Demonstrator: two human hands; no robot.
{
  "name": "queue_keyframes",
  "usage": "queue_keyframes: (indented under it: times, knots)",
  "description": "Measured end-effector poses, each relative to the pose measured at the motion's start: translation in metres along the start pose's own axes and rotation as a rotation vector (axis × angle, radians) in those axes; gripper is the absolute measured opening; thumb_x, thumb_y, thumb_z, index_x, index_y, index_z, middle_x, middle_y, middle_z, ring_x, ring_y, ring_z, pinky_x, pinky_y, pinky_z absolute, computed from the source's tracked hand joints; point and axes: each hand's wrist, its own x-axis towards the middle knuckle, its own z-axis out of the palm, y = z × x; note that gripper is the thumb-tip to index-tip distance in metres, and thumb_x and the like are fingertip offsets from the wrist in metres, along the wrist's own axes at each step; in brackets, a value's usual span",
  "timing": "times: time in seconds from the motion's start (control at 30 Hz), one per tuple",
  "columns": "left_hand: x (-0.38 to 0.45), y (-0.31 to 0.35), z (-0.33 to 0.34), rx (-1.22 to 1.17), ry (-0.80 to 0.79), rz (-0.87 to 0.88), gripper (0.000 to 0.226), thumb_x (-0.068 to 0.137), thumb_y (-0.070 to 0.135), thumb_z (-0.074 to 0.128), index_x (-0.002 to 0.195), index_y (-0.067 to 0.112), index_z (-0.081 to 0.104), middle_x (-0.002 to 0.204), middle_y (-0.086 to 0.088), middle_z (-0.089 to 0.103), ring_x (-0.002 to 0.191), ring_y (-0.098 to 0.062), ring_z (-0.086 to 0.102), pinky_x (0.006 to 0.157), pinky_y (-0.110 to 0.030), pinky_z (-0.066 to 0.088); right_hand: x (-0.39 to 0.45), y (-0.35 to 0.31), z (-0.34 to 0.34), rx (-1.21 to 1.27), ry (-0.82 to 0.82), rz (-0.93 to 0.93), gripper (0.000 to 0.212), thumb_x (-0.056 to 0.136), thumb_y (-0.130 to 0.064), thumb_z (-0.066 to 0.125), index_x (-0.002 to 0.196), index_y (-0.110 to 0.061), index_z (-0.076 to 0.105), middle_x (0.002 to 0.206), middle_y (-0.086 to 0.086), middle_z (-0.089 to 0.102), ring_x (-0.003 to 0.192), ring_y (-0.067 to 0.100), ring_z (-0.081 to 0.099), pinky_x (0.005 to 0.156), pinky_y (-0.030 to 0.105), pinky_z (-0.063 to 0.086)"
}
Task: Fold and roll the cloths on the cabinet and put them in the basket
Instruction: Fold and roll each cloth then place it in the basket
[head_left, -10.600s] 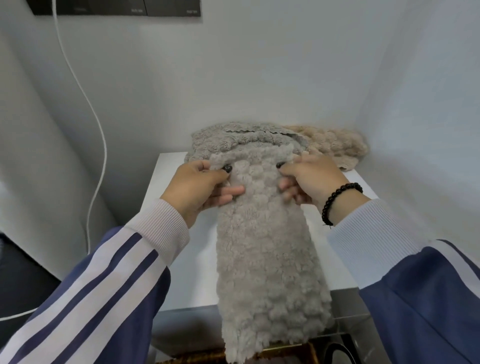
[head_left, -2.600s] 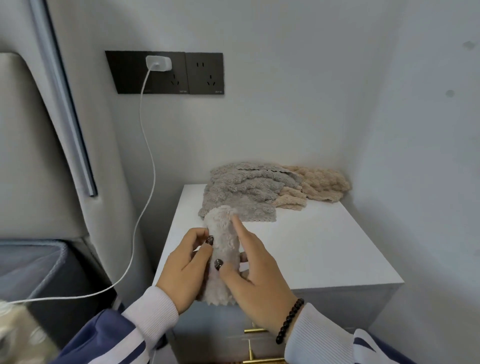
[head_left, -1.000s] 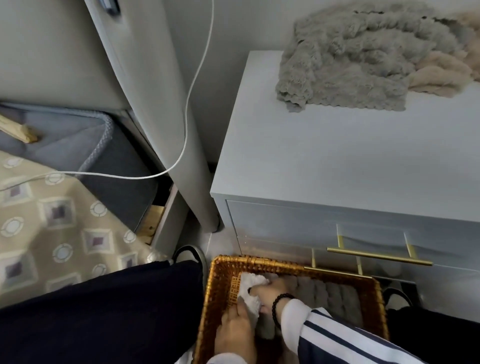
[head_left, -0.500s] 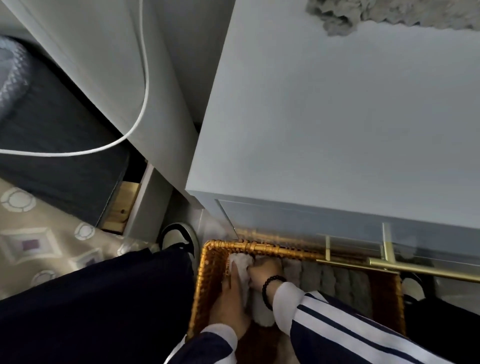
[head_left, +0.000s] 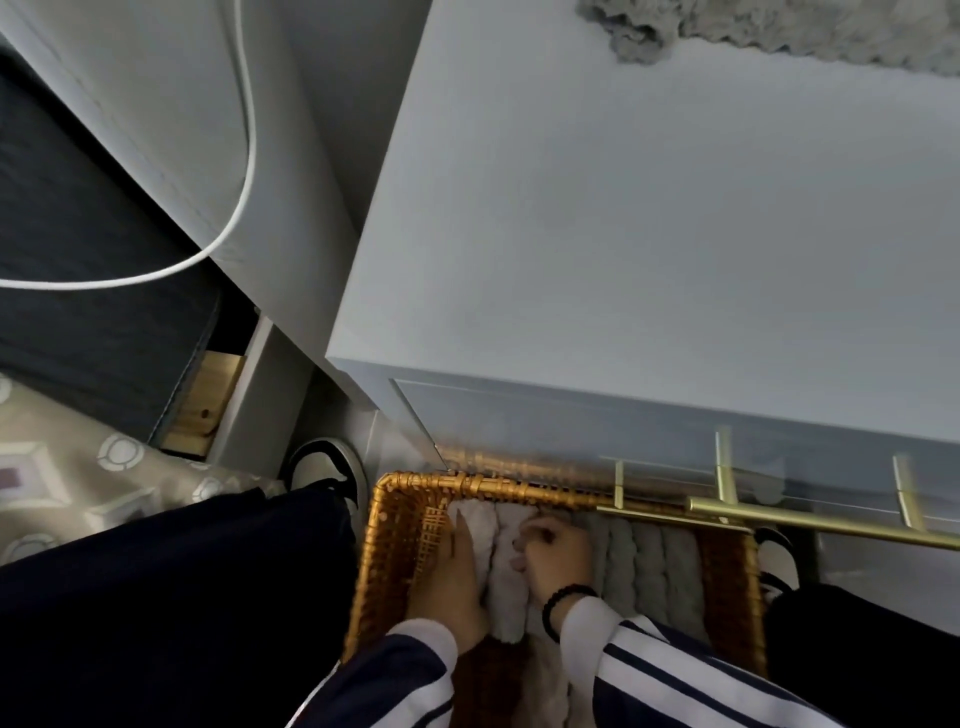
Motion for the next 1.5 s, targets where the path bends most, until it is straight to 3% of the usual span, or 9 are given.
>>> queue_keyframes:
  times: [0.13, 0.4, 0.6, 0.77, 0.97, 1.07, 1.23, 1.4, 1.5]
  knots:
    - [-0.008, 0.000, 0.004, -0.129, 0.079, -0.047, 0.121, 0.072, 0.038, 0.067, 0.145, 0.023, -0.029, 0.158, -0.002, -0.001, 0.145, -0.027, 0.012, 0.117, -0.039, 0.022, -0.006, 0.008, -0.017, -0.081, 0.032, -0.017, 0.030, 0.087, -0.008, 0.049, 0.066, -0.021, 0.065, 0.077, 0.002, 0.069, 0.075, 0.024, 0.065, 0.073, 0.035, 0.056]
    - [-0.020, 0.002, -0.022, -0.279, 0.151, -0.103, 0.111, 0.075, 0.036, 0.071, 0.152, 0.017, -0.007, 0.156, -0.004, 0.013, 0.144, -0.025, 0.016, 0.117, -0.038, 0.021, -0.016, 0.007, -0.043, -0.038, 0.060, 0.038, 0.032, 0.085, -0.006, 0.048, 0.067, -0.026, 0.065, 0.084, 0.005, 0.070, 0.082, 0.029, 0.065, 0.080, 0.041, 0.055]
    - [-0.044, 0.032, -0.050, -0.253, 0.224, -0.106, 0.061, 0.083, 0.030, 0.059, 0.140, 0.021, 0.037, 0.142, -0.006, 0.036, 0.131, -0.028, 0.038, 0.109, -0.039, 0.034, -0.035, -0.022, -0.063, 0.000, 0.052, -0.051, 0.030, 0.087, -0.009, 0.046, 0.066, -0.021, 0.065, 0.078, 0.011, 0.071, 0.069, 0.030, 0.067, 0.071, 0.045, 0.058]
    - [-0.067, 0.070, -0.085, -0.199, 0.202, -0.008, 0.042, 0.090, 0.027, 0.050, 0.131, 0.016, 0.051, 0.133, -0.009, 0.054, 0.122, -0.028, 0.051, 0.100, -0.031, 0.041, -0.060, -0.057, -0.086, -0.011, -0.131, -0.021, 0.026, 0.086, -0.008, 0.044, 0.066, -0.011, 0.059, 0.066, 0.010, 0.062, 0.049, 0.021, 0.055, 0.050, 0.027, 0.041]
    - [-0.122, 0.106, -0.124, -0.092, 0.193, 0.081, 0.036, 0.089, 0.021, 0.053, 0.125, 0.018, 0.056, 0.122, -0.007, 0.061, 0.112, -0.026, 0.058, 0.089, -0.025, 0.046, -0.118, -0.097, -0.127, -0.482, -0.393, -0.088, 0.013, 0.094, -0.011, 0.044, 0.096, -0.007, 0.055, 0.090, 0.012, 0.059, 0.065, 0.021, 0.059, 0.055, 0.023, 0.047]
    - [-0.158, 0.121, -0.153, -0.006, 0.209, 0.141, 0.036, 0.089, 0.023, 0.053, 0.124, 0.016, 0.057, 0.119, -0.008, 0.063, 0.107, -0.026, 0.061, 0.086, -0.027, 0.050, -0.150, -0.118, -0.144, -0.709, -0.371, -0.250, 0.015, 0.090, -0.014, 0.042, 0.091, -0.006, 0.055, 0.081, 0.014, 0.058, 0.064, 0.025, 0.055, 0.052, 0.022, 0.042]
    - [-0.213, 0.137, -0.204, 0.045, 0.269, 0.307, 0.038, 0.090, 0.027, 0.056, 0.127, 0.021, 0.052, 0.118, 0.001, 0.061, 0.104, -0.018, 0.058, 0.089, -0.026, 0.047, -0.217, -0.155, -0.191, -1.104, -0.313, -0.535, 0.031, 0.088, -0.029, 0.047, 0.107, -0.011, 0.064, 0.109, 0.010, 0.067, 0.101, 0.027, 0.061, 0.089, 0.035, 0.052]
    - [-0.241, 0.157, -0.233, -0.130, 0.406, 0.479, 0.021, 0.086, 0.020, 0.059, 0.105, 0.030, 0.060, 0.094, 0.009, 0.065, 0.091, -0.009, 0.061, 0.086, -0.025, 0.049, -0.264, -0.189, -0.248, -0.809, -0.241, -0.684, 0.018, 0.092, -0.030, 0.053, 0.102, -0.019, 0.064, 0.080, -0.014, 0.059, 0.083, 0.011, 0.060, 0.073, 0.024, 0.048]
    - [-0.245, 0.174, -0.239, -0.347, 0.504, 0.577, 0.023, 0.085, 0.007, 0.056, 0.096, 0.025, 0.066, 0.082, 0.006, 0.072, 0.079, -0.007, 0.068, 0.084, -0.027, 0.054, -0.262, -0.203, -0.265, -0.372, -0.191, -0.691, 0.012, 0.091, -0.019, 0.055, 0.098, -0.018, 0.065, 0.090, -0.003, 0.070, 0.083, 0.016, 0.069, 0.080, 0.033, 0.056]
